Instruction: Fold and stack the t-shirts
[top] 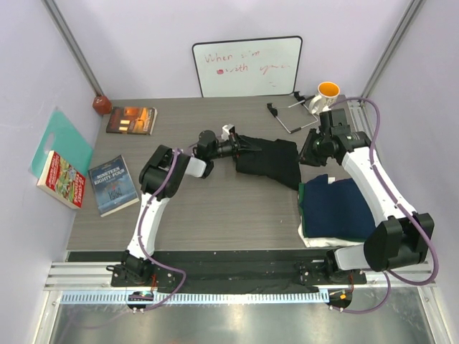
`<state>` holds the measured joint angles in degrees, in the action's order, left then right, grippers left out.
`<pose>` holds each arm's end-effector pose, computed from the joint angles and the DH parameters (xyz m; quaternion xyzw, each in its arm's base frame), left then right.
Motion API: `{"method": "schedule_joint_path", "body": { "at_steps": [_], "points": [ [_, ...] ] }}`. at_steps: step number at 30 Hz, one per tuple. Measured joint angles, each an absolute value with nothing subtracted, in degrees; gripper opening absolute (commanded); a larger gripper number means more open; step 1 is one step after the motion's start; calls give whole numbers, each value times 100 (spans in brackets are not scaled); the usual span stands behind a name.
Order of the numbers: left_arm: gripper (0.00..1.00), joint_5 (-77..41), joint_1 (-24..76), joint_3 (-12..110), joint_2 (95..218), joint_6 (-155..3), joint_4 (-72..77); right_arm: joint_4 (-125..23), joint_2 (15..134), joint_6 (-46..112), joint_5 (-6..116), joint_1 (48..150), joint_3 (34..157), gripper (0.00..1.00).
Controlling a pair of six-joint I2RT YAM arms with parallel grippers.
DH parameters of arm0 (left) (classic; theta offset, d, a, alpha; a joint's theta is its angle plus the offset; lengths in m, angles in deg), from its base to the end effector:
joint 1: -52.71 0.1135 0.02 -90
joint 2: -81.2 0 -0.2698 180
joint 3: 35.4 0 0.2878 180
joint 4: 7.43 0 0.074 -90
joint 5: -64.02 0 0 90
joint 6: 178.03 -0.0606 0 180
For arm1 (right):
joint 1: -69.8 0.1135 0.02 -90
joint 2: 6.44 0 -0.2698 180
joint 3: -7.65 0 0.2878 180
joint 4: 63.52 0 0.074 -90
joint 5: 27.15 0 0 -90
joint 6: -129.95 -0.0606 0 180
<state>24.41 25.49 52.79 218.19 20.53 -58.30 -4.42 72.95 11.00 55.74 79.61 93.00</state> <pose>0.4405 -0.2791 0.0851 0.1770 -0.6761 0.7146 0.0287 0.3308 0.0648 0.3012 0.1381 0.9370 0.1602 0.2781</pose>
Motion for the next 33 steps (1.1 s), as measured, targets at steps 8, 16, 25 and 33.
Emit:
{"method": "schedule_joint_path", "body": {
  "at_steps": [8,16,25,33],
  "points": [
    [0,2325,2547,5911,21530,1084,-4234,-313,6989,1113,6116,7762,8754,25],
    [0,2073,2560,6516,20896,-28,-2667,-239,6506,1107,6723,7620,8492,25],
    [0,1857,2508,7307,20807,-454,-1661,-210,6244,956,7204,7465,8336,23],
    [0,1687,2022,8151,20809,-496,-1152,-219,6095,831,7287,7417,8155,23]
  ]
}}
